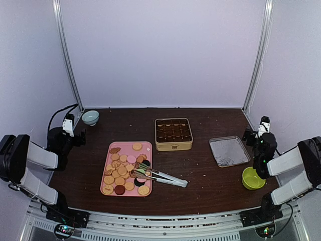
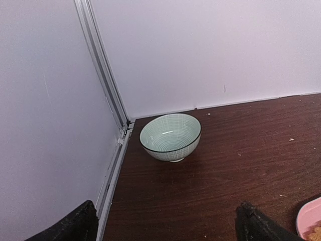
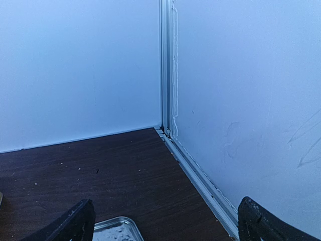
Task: Pack the cookies
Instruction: Move the packing box to the center of the board.
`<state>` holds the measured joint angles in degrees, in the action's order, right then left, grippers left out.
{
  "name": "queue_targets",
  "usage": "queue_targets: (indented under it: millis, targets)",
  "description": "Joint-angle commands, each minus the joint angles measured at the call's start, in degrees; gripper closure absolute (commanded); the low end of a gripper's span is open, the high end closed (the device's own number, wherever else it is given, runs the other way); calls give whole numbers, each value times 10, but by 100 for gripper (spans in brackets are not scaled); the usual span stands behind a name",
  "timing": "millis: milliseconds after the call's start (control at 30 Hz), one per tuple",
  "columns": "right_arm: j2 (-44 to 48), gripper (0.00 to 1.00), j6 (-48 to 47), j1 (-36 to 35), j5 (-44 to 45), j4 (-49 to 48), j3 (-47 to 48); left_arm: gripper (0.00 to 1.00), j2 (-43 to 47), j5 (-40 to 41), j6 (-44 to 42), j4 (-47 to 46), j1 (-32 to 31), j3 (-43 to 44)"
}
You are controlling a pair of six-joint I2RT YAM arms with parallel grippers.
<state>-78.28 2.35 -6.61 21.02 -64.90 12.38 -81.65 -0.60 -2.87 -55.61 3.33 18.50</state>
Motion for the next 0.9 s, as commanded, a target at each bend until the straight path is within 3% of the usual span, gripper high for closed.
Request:
queue_targets:
  millis: [0, 400, 467, 500, 600, 733, 867]
  targets:
    - [4, 0, 5, 3, -2, 0, 5, 2, 0, 1, 5, -23, 3, 6]
    - [7, 0, 5, 2, 7, -2, 8, 2, 0, 0, 5, -22, 2, 7]
    - [40, 0, 1, -2, 9, 51, 21, 2, 3, 6, 9, -13, 3, 10]
    - [67, 0, 4, -9, 37, 89, 37, 2, 12, 14, 13, 27, 4, 32]
    - [161, 0, 80, -9, 119, 337, 126, 2, 19, 41, 19, 239, 4, 156]
    - [235, 0, 85, -8, 41, 473, 201, 2, -17, 23, -6, 513, 4, 339]
    - [274, 0, 153, 7, 18, 577, 248, 3, -37, -38, -46, 698, 4, 442]
